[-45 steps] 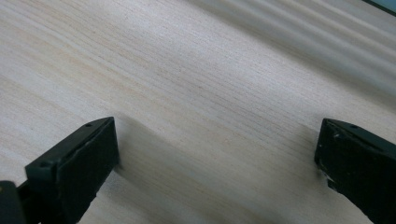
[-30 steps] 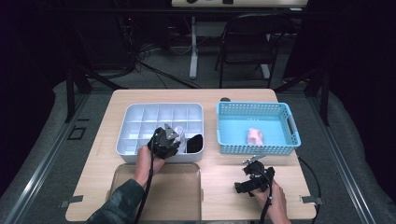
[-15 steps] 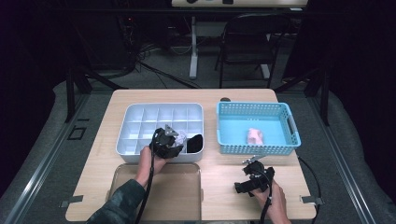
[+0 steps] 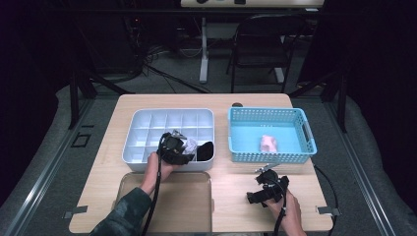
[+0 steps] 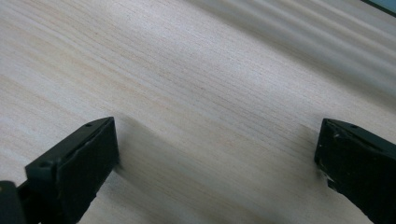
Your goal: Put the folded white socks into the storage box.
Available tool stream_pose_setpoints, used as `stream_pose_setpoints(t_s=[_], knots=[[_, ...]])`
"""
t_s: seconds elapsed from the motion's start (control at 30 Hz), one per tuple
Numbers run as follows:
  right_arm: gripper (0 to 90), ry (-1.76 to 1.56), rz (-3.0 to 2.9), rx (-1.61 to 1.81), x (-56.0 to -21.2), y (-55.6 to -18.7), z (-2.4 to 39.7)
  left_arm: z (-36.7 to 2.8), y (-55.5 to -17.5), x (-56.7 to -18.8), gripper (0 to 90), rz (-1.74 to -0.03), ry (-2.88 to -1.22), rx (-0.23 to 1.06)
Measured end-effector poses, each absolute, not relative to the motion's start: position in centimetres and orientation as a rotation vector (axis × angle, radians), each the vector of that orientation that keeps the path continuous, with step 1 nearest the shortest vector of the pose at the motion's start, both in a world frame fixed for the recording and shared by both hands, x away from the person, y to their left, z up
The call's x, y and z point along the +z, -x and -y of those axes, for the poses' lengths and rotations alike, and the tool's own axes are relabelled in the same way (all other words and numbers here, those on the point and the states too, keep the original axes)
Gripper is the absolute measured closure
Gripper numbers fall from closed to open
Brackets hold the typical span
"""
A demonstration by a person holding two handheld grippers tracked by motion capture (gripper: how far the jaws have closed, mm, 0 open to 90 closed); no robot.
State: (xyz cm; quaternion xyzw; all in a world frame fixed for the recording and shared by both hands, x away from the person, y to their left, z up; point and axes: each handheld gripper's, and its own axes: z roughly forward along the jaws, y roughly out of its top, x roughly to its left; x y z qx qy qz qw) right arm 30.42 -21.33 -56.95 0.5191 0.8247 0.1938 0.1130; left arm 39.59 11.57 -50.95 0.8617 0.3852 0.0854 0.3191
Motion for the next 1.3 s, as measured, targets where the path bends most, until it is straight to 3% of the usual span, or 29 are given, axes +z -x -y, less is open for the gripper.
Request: stream_pose_setpoints(t_s=[0.3, 0.37, 0.6, 0.7, 1.3], knots=[[0.0, -1.519, -2.42, 0.559, -56.9, -30.4, 21.3, -11.3, -40.3, -49.6, 32.0, -1.013, -2.239, 0.262], [0.0, -1.52, -2.417, 0.562, -57.0, -30.4, 21.3, -11.0, -40.6, -49.7, 34.3, -1.002, -2.26, 0.257], [0.0, -1.516, -2.419, 0.566, -57.0, -30.4, 21.3, -11.1, -41.2, -50.5, 57.1, -1.02, -2.286, 0.194], [0.0, -1.517, -2.42, 0.564, -57.0, -30.4, 21.3, -11.4, -41.4, -50.8, 61.3, -1.031, -2.285, 0.165], [0.0, -1.512, -2.419, 0.557, -57.0, -30.3, 21.3, -10.9, -41.6, -52.1, 66.8, -1.031, -2.362, 0.154]])
